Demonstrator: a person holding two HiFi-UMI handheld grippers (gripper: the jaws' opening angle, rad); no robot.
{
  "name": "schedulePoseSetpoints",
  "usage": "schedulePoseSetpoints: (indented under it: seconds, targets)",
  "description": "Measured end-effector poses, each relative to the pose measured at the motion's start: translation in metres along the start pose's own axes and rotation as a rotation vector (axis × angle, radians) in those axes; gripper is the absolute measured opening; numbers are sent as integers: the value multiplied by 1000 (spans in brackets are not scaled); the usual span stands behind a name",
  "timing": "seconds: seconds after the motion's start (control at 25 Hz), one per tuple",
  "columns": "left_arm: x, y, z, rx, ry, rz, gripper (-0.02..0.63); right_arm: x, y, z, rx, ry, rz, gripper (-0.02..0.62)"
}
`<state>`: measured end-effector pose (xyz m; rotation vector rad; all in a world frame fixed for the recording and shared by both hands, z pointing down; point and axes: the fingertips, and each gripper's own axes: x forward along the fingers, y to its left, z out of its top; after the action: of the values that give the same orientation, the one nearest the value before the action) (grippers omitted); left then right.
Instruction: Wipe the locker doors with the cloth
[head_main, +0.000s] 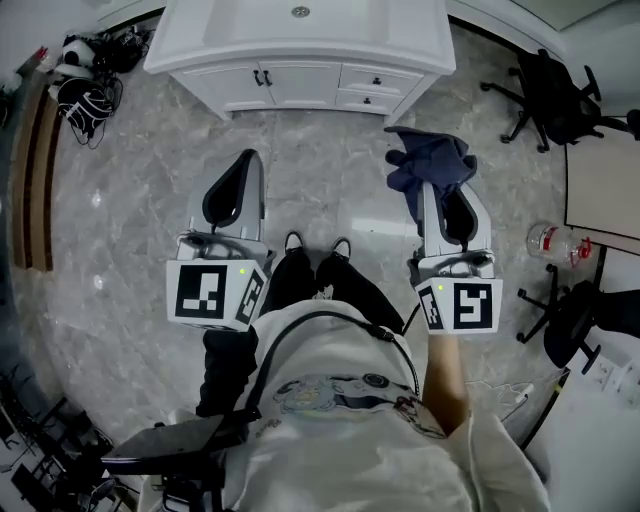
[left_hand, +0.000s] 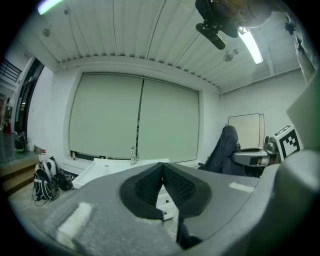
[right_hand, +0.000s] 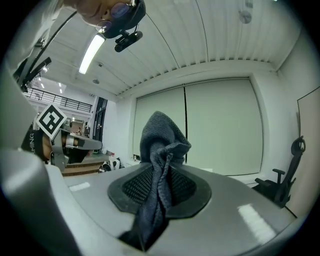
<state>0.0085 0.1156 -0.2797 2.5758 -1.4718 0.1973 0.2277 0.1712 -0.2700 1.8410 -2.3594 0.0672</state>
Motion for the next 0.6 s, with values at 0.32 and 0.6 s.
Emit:
schedulePoseSetpoints:
  seconds: [0.32, 0.6]
  targets:
    - [0, -1, 6, 5, -8, -4, 2, 2, 3, 6, 3, -13, -1, 83]
    - [2, 2, 4, -4, -1, 1, 2, 8, 0, 8, 6, -10, -6, 83]
